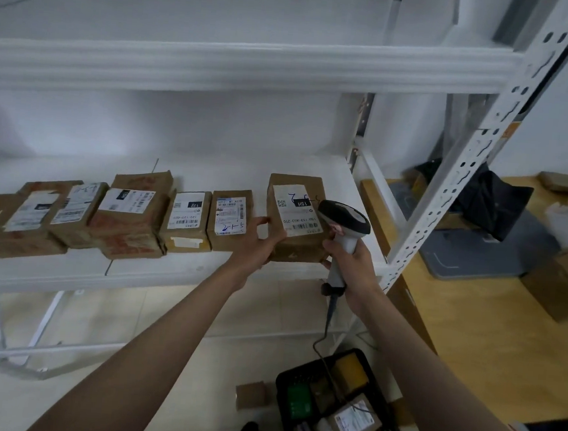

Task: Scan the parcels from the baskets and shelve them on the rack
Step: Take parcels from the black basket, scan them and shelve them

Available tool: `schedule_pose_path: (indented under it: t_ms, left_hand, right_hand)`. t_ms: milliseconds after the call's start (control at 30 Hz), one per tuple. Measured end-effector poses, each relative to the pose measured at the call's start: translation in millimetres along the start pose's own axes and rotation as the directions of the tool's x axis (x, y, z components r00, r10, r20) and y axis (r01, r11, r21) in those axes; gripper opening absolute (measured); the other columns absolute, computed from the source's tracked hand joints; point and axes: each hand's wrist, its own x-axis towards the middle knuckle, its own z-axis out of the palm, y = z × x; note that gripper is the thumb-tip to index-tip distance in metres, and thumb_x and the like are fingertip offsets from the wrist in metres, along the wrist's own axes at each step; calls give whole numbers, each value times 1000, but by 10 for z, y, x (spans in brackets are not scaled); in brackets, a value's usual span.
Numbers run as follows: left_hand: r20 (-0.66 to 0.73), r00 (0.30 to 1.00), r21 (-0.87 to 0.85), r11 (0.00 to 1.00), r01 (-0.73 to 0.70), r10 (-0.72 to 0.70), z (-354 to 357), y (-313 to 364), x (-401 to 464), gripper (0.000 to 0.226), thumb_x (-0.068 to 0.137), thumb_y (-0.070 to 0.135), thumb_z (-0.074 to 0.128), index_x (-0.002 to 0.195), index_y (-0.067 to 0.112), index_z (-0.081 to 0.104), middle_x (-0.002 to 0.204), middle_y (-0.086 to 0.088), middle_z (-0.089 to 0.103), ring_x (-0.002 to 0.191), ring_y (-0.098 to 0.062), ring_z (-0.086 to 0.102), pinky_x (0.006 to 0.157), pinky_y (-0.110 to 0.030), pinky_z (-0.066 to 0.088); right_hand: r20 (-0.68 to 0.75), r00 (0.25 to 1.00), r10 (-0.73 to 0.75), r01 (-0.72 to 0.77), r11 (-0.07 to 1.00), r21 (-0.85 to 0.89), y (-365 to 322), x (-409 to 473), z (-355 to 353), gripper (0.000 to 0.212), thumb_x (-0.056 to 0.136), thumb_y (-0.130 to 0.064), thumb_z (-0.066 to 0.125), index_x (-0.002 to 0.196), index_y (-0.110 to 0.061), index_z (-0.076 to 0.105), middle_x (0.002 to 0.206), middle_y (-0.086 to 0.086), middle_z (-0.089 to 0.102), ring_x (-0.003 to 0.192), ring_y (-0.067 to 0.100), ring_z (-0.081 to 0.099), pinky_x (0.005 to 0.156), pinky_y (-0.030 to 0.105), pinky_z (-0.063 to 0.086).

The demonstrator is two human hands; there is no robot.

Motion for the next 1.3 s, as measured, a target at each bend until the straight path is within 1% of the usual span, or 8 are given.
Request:
schedule_pose_path:
  t_ms: [167,267,400,500,700,833,1100,1300]
  left_hand:
    - [-44,998,242,970,-33,44,-122,-105,432,50,98,46,59,142,25,48,108,6,59,86,-3,60,61,-19,46]
    - [-56,995,362,930,-56,82,-191,-154,714,40,98,39,62,132,18,61,110,1,68,80,0,59,62,-16,44]
    - [-72,990,503,862,-66,118,-230,-192,993,36,96,35,65,121,10,65,116,-8,68,94,-17,63,79,-31,53]
    - [-93,982,565,821,-83,164,-257,-224,1088,32,91,30,72,112,6,62,106,-7,66,90,-17,60,62,-23,42]
    - [-68,983,606,789,-96,172,-300,-241,1108,26,87,19,76,100,9,57,107,-8,66,99,-21,64,78,-40,59]
    - [-71,975,604,787,-125,209,-325,-251,1051,20,89,23,73,97,13,56,97,-5,67,87,-21,66,69,-41,59]
    - [109,906,473,781,-409,408,209,-303,846,17,96,33,65,87,19,58,70,12,57,63,0,54,54,-22,37]
    - [292,852,456,720,-523,435,1088,-574,507,12,93,22,63,92,20,52,60,12,45,55,-5,46,51,-29,27]
  right_hand:
    - [-7,998,55,-55,998,-13,84,364,273,31,98,-10,62,128,-17,60,120,6,71,116,28,64,106,50,50]
    - [-16,998,61,-62,998,-28,132,587,392,31,98,-7,61,127,-14,61,117,7,72,112,27,67,101,48,54]
    - [-33,995,94,-96,993,-75,207,858,512,35,97,-7,60,132,-11,58,122,11,69,115,30,64,102,51,53]
    - [-53,988,142,-146,985,-87,260,992,577,35,97,-6,60,132,-9,58,123,16,68,115,36,63,102,56,52]
    - [-37,986,163,-166,981,-100,395,1075,679,33,97,-6,60,130,-7,59,121,19,68,115,38,63,99,53,54]
    - [15,995,100,-96,982,-160,388,1036,759,33,97,-14,64,130,-8,60,120,14,70,110,29,67,93,44,57]
    - [-90,992,91,-102,987,-124,436,606,299,31,97,-9,64,126,1,59,114,15,69,105,33,69,89,43,60]
    - [-219,955,202,-195,979,53,771,-136,-477,27,97,-2,64,122,2,58,97,12,72,79,30,73,75,40,62]
